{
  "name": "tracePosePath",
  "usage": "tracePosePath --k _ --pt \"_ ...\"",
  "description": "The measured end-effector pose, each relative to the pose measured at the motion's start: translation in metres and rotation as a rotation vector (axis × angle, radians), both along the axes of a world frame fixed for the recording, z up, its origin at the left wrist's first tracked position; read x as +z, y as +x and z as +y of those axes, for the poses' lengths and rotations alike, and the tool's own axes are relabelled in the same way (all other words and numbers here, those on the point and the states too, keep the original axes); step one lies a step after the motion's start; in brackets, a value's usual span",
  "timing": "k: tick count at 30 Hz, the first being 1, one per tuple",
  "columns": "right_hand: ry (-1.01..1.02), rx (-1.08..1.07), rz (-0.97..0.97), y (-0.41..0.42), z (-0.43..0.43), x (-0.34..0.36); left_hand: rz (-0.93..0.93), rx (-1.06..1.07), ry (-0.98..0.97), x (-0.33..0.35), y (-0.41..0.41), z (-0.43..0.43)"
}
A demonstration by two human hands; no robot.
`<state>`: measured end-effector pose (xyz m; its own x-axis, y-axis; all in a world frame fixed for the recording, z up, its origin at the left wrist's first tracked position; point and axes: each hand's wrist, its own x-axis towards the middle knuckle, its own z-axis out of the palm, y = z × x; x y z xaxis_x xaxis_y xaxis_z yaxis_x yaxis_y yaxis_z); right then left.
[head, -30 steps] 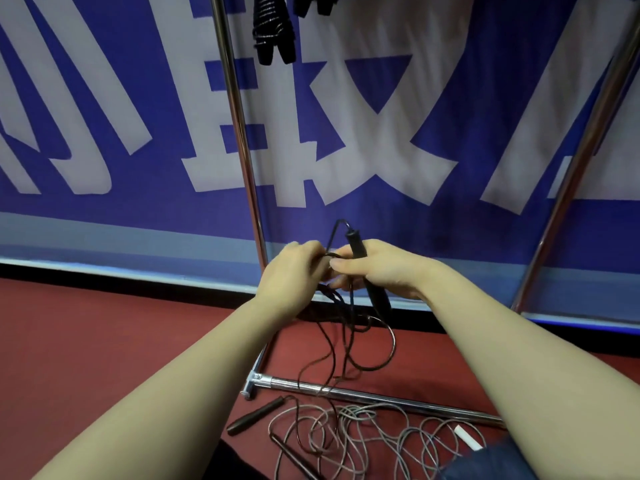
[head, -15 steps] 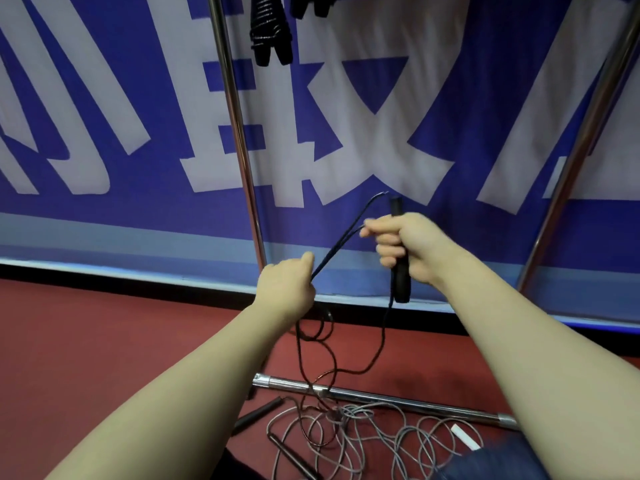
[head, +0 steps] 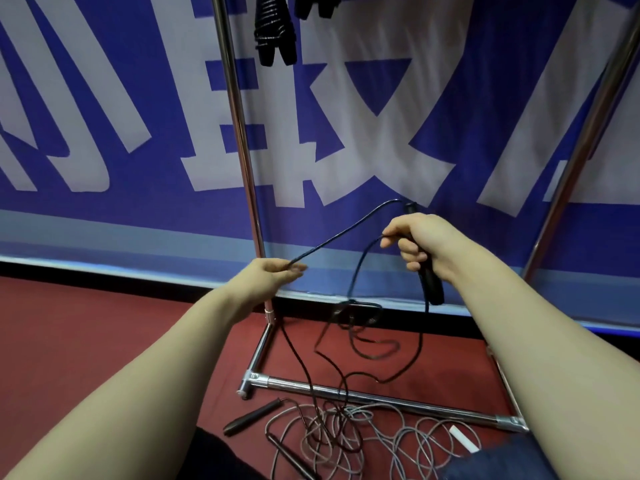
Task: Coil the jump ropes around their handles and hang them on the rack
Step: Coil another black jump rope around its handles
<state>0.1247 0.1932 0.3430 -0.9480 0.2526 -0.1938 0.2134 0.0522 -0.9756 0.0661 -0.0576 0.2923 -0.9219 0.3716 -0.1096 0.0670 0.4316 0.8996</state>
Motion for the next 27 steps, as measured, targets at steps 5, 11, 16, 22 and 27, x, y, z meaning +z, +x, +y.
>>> tracePosePath --k 5,11,16,22,27 --pt "0.115 0.187 -0.144 0.005 -0.007 0.004 0.241 0.447 -0.389 -0.004 -0.020 -0.015" --pt "-0.034 0.504 -0.132 0.011 -0.024 0.012 0.033 0.399 0.099 0.002 -0.011 0.013" --pt "-0.132 0.423 -0.038 0.006 -0.031 0.009 -0.347 -0.352 0.377 0.022 0.025 0.028" --pt "-0.579 0.272 0.249 0.004 -0.023 0.014 -0.144 -0.479 0.040 0.005 0.029 0.024" --pt "-0.926 0.039 0.508 0.006 -0.001 0.017 -0.129 -0.427 -0.118 -0.011 0.017 0.012"
